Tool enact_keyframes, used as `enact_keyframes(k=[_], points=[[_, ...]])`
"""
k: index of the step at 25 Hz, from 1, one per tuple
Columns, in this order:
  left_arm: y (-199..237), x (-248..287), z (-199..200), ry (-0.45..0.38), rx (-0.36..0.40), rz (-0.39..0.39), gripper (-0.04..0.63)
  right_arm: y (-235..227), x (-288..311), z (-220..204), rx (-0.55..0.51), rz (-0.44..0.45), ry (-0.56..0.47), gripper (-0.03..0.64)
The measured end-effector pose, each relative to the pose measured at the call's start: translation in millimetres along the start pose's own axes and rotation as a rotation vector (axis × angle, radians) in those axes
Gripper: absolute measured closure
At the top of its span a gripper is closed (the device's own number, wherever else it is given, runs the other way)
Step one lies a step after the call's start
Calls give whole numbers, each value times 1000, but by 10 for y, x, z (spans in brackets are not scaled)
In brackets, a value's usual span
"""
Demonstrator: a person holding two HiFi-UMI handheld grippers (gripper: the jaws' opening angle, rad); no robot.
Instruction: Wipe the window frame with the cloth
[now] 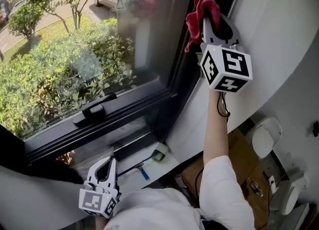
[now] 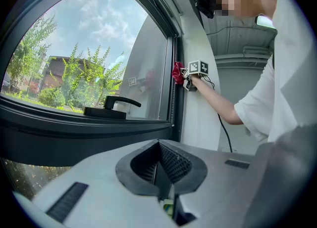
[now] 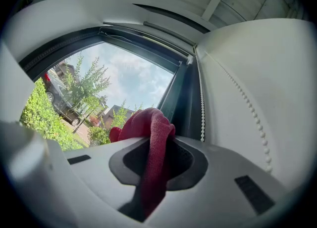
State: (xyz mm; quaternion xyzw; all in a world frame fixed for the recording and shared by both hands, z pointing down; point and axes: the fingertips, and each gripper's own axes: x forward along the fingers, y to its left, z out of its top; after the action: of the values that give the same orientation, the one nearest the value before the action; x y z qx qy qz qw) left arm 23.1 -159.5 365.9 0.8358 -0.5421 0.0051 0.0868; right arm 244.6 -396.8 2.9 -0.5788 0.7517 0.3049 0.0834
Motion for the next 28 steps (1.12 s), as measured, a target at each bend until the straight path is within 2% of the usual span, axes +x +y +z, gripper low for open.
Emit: enact_keyframes(k=[12, 28], points=[[55, 35, -13, 7, -17, 10, 586, -3, -2, -4, 10, 10, -16, 552], [40, 22, -24, 7, -20, 7, 586, 63, -54, -94, -33, -3, 4, 552]])
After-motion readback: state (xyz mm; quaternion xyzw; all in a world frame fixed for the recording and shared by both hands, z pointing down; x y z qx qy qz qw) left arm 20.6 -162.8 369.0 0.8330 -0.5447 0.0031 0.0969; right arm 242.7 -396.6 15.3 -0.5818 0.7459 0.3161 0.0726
